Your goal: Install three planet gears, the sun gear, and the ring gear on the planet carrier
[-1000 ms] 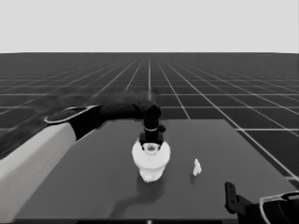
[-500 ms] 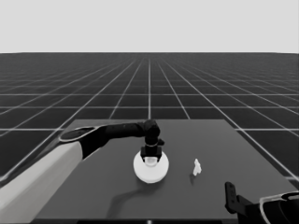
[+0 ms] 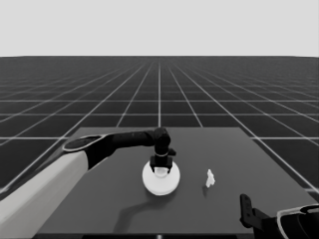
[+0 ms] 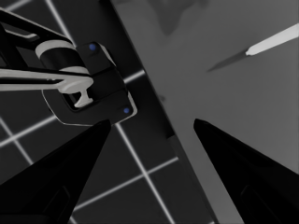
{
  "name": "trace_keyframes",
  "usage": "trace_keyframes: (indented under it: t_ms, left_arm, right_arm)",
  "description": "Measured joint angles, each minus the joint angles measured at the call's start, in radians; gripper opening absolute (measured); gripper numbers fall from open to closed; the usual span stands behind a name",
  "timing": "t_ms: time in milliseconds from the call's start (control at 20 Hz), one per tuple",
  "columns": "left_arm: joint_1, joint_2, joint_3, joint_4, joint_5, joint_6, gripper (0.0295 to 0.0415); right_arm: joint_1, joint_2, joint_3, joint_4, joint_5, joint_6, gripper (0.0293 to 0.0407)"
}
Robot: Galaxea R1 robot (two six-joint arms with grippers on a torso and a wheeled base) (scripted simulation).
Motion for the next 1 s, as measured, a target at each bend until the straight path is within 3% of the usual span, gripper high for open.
trace_keyframes:
  t_ms: [1000]
  left_arm:
    - [0.001, -0.001, -0.001, 0.000, 0.001, 0.174, 0.0348]
  right_arm:
    - [0.000, 0.000, 0.000, 0.000, 0.000, 0.000, 0.0385]
